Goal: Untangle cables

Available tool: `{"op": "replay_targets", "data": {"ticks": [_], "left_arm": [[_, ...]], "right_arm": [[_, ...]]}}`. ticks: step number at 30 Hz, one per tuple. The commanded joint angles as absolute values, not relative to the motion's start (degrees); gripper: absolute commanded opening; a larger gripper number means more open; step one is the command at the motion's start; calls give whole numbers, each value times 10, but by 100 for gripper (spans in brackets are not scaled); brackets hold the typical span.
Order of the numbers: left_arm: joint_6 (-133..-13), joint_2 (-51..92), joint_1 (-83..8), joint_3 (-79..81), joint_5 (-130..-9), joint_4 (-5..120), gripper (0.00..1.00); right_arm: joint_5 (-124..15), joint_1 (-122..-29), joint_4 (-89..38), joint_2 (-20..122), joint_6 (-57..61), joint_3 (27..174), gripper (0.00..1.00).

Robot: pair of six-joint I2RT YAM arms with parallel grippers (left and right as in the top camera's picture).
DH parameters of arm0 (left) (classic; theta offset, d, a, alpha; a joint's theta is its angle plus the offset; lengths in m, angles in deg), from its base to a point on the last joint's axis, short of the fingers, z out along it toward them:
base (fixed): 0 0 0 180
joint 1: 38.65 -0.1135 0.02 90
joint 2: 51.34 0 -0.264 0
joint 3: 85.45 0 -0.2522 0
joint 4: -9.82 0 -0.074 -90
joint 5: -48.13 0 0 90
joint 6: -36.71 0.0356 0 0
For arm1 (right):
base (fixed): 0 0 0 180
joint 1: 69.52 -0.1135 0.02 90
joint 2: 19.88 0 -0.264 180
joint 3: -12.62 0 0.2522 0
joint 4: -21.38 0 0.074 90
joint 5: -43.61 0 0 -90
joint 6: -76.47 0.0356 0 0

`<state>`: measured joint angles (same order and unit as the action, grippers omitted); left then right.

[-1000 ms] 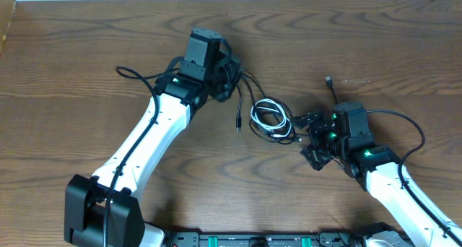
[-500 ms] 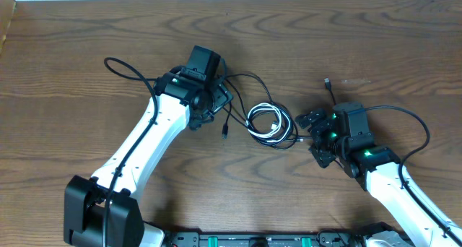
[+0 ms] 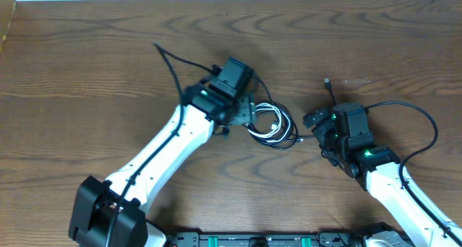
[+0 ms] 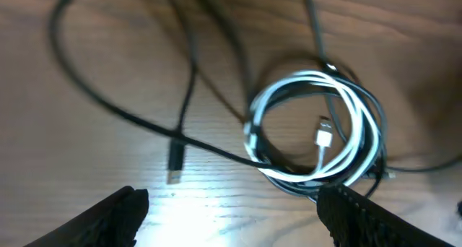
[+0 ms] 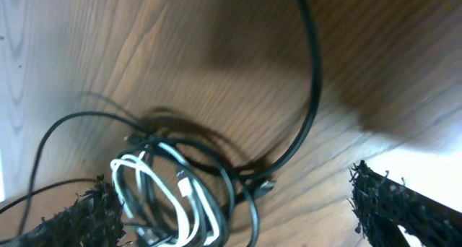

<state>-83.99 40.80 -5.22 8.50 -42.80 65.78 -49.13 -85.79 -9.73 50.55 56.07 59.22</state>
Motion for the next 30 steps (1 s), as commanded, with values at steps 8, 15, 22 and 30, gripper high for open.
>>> {"op": "replay_targets", "data": {"ticks": [8, 15, 22, 30], "left_arm": [[-812, 442, -8, 78, -408, 578, 82], [-812, 506, 28, 78, -408, 520, 73], [-812, 570, 58, 78, -412, 479, 65], [-815, 612, 81, 78, -412, 468, 45]], "right_arm": [[-444, -767, -160, 502, 481, 594, 99], [-449, -721, -195, 502, 481, 594, 99], [-451, -718, -208, 502, 459, 594, 99], [-450, -718, -218, 502, 459, 594, 99]]}}
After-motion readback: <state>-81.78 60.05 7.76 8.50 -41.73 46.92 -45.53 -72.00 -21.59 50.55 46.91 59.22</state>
